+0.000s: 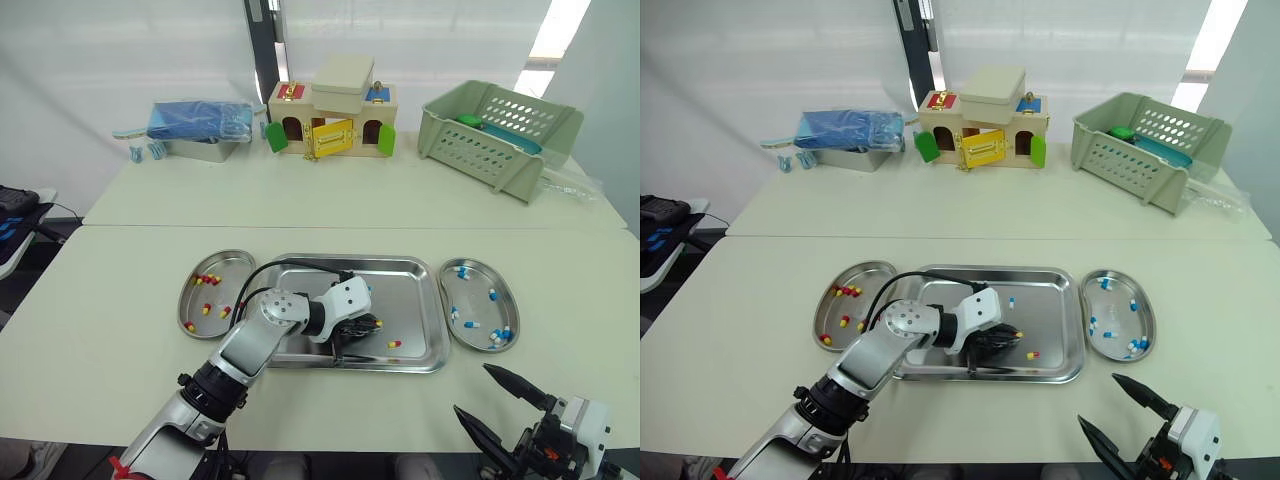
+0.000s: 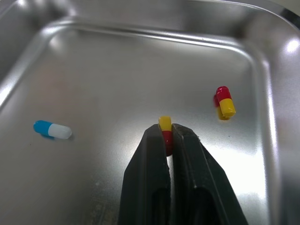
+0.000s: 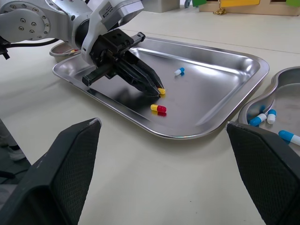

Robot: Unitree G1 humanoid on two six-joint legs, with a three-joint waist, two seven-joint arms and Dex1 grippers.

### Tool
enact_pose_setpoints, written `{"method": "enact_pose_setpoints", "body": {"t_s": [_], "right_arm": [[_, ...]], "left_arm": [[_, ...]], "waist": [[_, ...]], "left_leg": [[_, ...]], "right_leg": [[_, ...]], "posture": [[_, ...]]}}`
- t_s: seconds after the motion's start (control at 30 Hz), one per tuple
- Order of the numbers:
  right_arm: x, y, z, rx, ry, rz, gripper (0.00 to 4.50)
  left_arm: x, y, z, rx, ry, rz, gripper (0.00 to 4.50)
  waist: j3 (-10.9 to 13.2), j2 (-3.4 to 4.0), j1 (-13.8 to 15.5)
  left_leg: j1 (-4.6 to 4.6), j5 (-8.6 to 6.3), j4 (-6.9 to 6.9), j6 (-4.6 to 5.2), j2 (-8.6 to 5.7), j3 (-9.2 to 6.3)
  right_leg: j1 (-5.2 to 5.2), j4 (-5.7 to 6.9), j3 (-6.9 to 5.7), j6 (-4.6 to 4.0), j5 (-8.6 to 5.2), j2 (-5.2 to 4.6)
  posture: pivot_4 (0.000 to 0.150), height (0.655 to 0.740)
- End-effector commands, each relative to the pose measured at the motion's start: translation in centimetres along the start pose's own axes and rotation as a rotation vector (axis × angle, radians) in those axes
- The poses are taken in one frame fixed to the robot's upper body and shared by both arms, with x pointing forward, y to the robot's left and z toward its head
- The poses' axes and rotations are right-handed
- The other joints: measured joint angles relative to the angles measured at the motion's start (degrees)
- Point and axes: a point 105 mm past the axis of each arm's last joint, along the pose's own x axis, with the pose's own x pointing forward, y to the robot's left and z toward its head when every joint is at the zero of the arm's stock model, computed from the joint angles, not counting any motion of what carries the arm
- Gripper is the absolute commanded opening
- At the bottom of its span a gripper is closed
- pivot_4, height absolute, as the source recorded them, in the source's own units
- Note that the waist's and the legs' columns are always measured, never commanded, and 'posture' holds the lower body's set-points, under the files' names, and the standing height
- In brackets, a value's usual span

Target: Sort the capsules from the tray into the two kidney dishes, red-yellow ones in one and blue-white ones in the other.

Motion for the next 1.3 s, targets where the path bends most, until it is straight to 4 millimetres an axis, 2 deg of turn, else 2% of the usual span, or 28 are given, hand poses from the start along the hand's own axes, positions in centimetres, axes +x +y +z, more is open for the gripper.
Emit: {"method": "enact_pose_setpoints", "body": {"t_s": [0.03,0.2,0.33,0.53,0.73,0.83,1.07,1.17,1.3], "right_arm": [[0.0,0.0,0.9,-0.031,-0.023,0.006,4.5],[-0.1,-0.1,0.9,-0.036,-0.019,0.01,4.5],[-0.1,0.1,1.0,-0.044,-0.017,0.028,4.5],[-0.2,0.1,1.4,-0.093,0.008,0.114,4.5],[0.6,-1.7,2.1,-0.131,0.001,0.17,4.5],[1.0,-2.2,2.3,-0.138,0.0,0.197,4.5],[2.1,-2.5,2.9,-0.139,-0.019,0.278,4.5],[2.3,-2.2,3.1,-0.165,-0.014,0.33,4.5],[2.5,-1.7,3.4,-0.172,-0.007,0.388,4.5]], "left_arm": [[0.0,-0.2,-0.6,0.006,0.019,0.001,0.05],[0.0,0.1,-0.6,0.034,0.014,0.034,0.05],[-0.6,0.1,0.1,0.026,-0.038,0.041,0.05],[-4.8,0.7,0.5,-0.017,-0.1,0.127,0.05],[-10.8,1.8,0.5,-0.081,-0.094,0.332,0.05],[-13.4,2.6,-0.2,-0.132,-0.069,0.452,0.05],[-20.5,5.1,-5.0,-0.28,0.057,0.807,0.05],[-22.3,5.4,-6.4,-0.315,0.089,0.878,0.05],[-22.8,5.5,-7.3,-0.34,0.095,0.895,0.05]], "waist": [[0.0,0.0,0.0],[-0.01,0.02,0.0],[-0.05,0.08,-0.02],[-0.07,0.12,-0.06],[-0.07,0.12,-0.06],[-0.07,0.12,-0.04],[-0.07,0.12,-0.04],[-0.07,0.11,-0.05],[-0.07,0.1,0.01]], "left_leg": [[0.0,0.0,0.0,0.0,0.0,0.0],[0.0,0.0,0.0,0.0,0.0,0.0],[0.0,0.0,0.0,0.0,0.0,0.0],[0.03,0.0,-0.02,0.0,0.02,-0.03],[0.03,0.0,-0.01,0.0,0.02,-0.05],[0.03,0.0,0.0,0.0,0.02,-0.04],[0.06,0.0,-0.03,0.0,0.02,-0.1],[0.06,0.0,-0.03,0.0,0.02,-0.07],[0.06,0.0,-0.03,0.0,0.02,-0.07]], "right_leg": [[0.0,0.0,0.0,0.0,0.0,0.0],[0.0,0.0,0.0,0.0,0.0,0.0],[0.0,0.0,0.0,0.0,0.0,0.0],[-0.02,0.06,0.01,-0.04,-0.02,0.01],[0.01,0.05,0.0,-0.04,-0.02,0.01],[0.03,0.04,-0.01,-0.04,-0.02,0.0],[0.01,0.06,-0.04,-0.06,-0.03,0.01],[0.01,0.06,-0.03,-0.07,-0.04,0.01],[0.01,0.06,-0.03,-0.07,-0.03,0.0]], "posture": [[0.15,0.74],[0.15,0.74],[0.15,0.74],[0.15,0.74],[0.15,0.74],[0.15,0.74],[0.15,0.74],[0.15,0.74],[0.15,0.74]]}}
